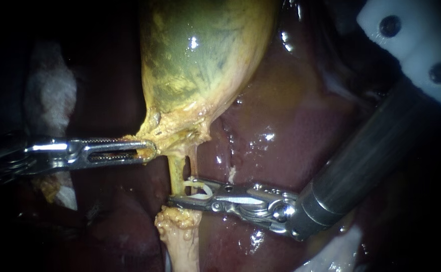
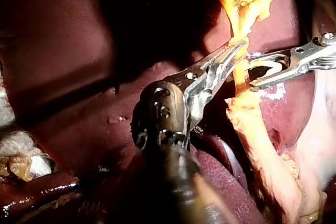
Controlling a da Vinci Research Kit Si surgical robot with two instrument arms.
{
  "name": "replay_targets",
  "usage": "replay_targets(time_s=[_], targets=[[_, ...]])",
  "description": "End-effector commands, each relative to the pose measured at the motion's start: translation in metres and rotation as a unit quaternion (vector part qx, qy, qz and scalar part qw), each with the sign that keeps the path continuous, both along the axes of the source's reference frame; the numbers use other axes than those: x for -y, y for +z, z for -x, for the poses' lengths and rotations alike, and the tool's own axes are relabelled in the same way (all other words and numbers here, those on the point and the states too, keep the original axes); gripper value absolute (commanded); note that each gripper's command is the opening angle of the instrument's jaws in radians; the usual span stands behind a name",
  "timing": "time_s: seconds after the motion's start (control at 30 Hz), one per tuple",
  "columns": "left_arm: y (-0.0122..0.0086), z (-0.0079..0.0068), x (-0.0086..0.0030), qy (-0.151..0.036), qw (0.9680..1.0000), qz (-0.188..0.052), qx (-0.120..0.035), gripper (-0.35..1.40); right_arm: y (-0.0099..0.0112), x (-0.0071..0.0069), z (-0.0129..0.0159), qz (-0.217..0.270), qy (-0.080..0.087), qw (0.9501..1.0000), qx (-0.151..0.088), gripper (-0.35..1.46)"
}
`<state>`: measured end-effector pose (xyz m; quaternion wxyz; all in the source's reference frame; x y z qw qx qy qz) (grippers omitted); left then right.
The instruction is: Clipping first clip left tube
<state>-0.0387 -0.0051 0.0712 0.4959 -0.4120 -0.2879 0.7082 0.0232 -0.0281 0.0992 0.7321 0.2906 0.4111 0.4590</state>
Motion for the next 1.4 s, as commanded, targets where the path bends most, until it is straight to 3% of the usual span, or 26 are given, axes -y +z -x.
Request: replay_targets(time_s=[0.03, 0.27, 0.63, 0.87, 0.97, 1.4], targets=[[-0.0001, 0.0, 0.0, 0.0, 1.0, 0.0, 0.0, -0.35, 0.0002, 0.0001, -0.0001, 0.001, 0.0, 1.0, 0.0, 0.52], [-0.0005, 0.0004, 0.0001, -0.001, 1.0, -0.001, -0.001, -0.35, 0.0012, 0.0004, -0.0008, 0.001, 0.003, 1.0, 0.002, 0.52], [-0.0006, 0.0006, 0.0002, -0.002, 1.0, -0.001, -0.001, -0.35, 0.0011, 0.0003, -0.0022, -0.059, 0.037, 0.9974, 0.019, 0.51], [-0.0007, 0.0007, 0.0002, -0.002, 1.0, -0.001, -0.001, -0.35, 0.0007, 0.0004, -0.0027, -0.093, 0.024, 0.9921, 0.081, 0.48], [-0.0008, 0.0007, 0.0002, -0.002, 1.0, -0.001, -0.001, -0.35, 0.0006, 0.0004, -0.003, -0.097, 0.02, 0.9905, 0.095, 0.46], [-0.001, 0.0008, 0.0002, -0.003, 1.0, -0.002, -0.001, -0.35, 0.0005, 0.0003, -0.004, -0.103, 0.026, 0.9897, 0.097, 0.46]])
